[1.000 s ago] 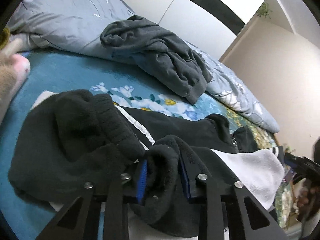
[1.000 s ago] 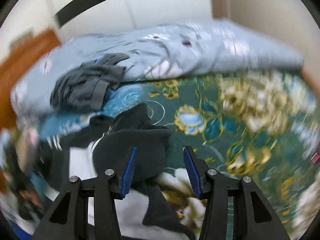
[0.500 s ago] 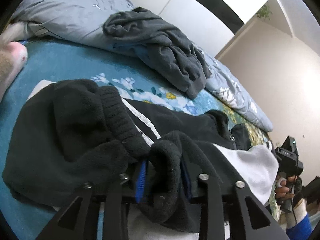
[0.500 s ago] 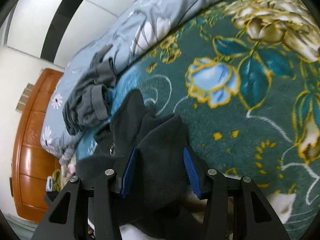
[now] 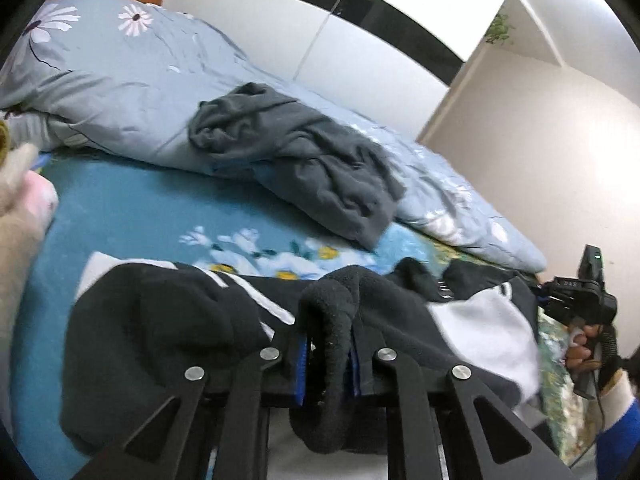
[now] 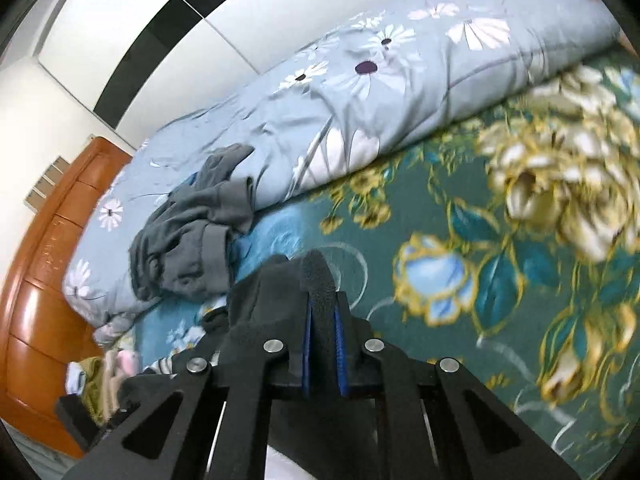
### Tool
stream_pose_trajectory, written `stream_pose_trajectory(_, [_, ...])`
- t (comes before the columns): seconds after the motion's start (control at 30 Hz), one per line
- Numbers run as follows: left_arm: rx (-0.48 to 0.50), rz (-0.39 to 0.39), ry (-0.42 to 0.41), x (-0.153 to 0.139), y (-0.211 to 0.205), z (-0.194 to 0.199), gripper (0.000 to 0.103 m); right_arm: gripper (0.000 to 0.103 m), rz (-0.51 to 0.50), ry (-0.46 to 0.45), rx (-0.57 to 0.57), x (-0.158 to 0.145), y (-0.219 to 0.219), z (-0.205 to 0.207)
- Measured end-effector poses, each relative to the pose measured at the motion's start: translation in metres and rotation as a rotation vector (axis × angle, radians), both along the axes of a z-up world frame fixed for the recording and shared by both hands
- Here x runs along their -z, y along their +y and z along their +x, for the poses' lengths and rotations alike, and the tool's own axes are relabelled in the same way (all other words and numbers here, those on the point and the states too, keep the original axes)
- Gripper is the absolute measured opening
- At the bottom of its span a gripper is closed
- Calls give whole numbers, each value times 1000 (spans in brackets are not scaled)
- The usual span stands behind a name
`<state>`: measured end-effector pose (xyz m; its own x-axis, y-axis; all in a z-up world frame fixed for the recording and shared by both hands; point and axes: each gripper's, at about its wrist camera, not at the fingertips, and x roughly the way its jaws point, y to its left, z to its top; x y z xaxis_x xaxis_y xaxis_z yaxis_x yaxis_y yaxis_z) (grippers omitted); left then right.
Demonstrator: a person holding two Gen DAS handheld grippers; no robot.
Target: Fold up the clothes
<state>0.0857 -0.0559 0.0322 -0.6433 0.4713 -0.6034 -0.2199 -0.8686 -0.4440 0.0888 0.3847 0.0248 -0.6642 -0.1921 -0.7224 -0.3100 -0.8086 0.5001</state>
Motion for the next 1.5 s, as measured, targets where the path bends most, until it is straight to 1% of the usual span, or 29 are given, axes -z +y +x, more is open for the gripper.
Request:
stream_pose_trajectory(0.07, [0,-8,-49,14,0,-7,16,10,22,-57,21,16,1,-11])
stream_pose_trajectory(0.13, [1,-15,-100,29,-1,-15,18,10,11,-106,36,36,2,-15])
stream_pose_trajectory(0.17, [3,-6,-87,26,-3,-11,20,10,8,-122,42,43,2,-16])
stream_pose_trajectory(0.23, [13,10,-62,19,-9,-3,24,12,9,-122,43,47,3,-12])
stream_pose_trajectory(0.27, [17,10,-60,16,-11,0,30,12,19,-112,36,44,2,-10])
stream_pose_trajectory(0.3, [14,1,-54,11,-14,4,33,13,32,-101,28,40,2,-8])
stream_pose_trajectory(0.33, [0,-20,-33,5,-18,12,37,15,59,-87,21,31,-1,-5])
stream_pose_trajectory(0.4, [-27,-57,8,-4,-27,28,44,20,146,-61,12,11,-9,3])
stream_pose_trajectory(0.43, [-39,-70,25,-8,-31,36,49,30,197,-45,6,1,-17,7])
stream_pose_trajectory(0.47, [-50,-87,35,-9,-36,43,52,39,248,-28,1,-9,-25,12])
stream_pose_trajectory(0.5, [-61,-106,44,-10,-41,50,54,40,299,-12,-5,-18,-33,17])
stream_pose_trajectory(0.53, [-72,-133,44,-9,-46,54,55,40,341,4,-19,-27,-42,21])
stream_pose_trajectory(0.57, [-78,-168,45,-8,-48,58,56,40,359,17,-52,-32,-55,27])
stream_pose_trajectory(0.6, [-74,-189,47,-6,-50,61,56,41,357,28,-96,-33,-71,33])
stream_pose_trajectory(0.67, [-39,-226,28,3,-49,62,57,46,323,37,-189,-28,-101,42])
stream_pose_trajectory(0.73, [8,-263,15,11,-41,61,57,47,284,24,-290,-15,-135,50])
stream_pose_trajectory(0.87, [79,-333,11,25,-25,53,62,47,281,-18,-423,12,-191,57])
stream_pose_trajectory(0.97, [99,-374,-6,35,-18,44,63,47,340,-58,-456,30,-224,58])
stream_pose_trajectory(1.03, [114,-386,3,37,-17,45,63,49,415,-58,-502,34,-246,65])
stream_pose_trajectory(1.1, [127,-393,17,39,-17,47,63,53,504,-51,-566,38,-270,74])
stream_pose_trajectory(1.13, [129,-395,22,40,-18,48,63,55,544,-45,-618,41,-282,79])
stream_pose_trajectory(1.17, [130,-396,24,40,-18,48,63,55,576,-45,-665,44,-292,84])
stream_pose_trajectory(1.23, [128,-406,32,41,-17,49,61,55,614,-56,-719,49,-303,89])
stream_pose_trajectory(1.3, [129,-434,39,41,-14,50,55,56,630,-69,-735,54,-308,91])
stream_pose_trajectory(1.4, [131,-479,46,43,-12,50,39,56,606,-82,-725,55,-306,90])
stream_pose_trajectory(1.47, [118,-442,44,41,-20,48,27,56,589,-86,-710,54,-303,90])
stream_pose_trajectory(1.5, [109,-413,45,38,-24,48,24,56,586,-86,-703,53,-302,91])
